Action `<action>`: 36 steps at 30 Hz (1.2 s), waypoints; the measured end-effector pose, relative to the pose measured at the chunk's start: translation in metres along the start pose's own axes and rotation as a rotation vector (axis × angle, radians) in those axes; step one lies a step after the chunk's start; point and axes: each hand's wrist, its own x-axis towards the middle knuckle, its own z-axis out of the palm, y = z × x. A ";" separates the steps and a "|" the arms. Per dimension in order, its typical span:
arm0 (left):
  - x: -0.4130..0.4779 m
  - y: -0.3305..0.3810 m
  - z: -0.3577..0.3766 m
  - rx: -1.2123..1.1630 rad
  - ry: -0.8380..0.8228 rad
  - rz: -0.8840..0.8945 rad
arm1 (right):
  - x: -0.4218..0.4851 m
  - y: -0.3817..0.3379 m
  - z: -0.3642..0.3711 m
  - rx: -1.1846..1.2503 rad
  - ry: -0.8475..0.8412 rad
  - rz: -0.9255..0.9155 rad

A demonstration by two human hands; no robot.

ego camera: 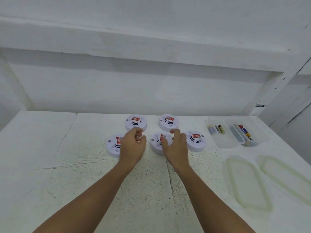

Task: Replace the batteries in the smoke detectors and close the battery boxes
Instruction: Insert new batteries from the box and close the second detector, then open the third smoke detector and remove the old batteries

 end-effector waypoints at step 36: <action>-0.078 -0.009 -0.008 -0.346 -0.122 -0.080 | -0.062 0.017 -0.025 0.790 -0.127 0.298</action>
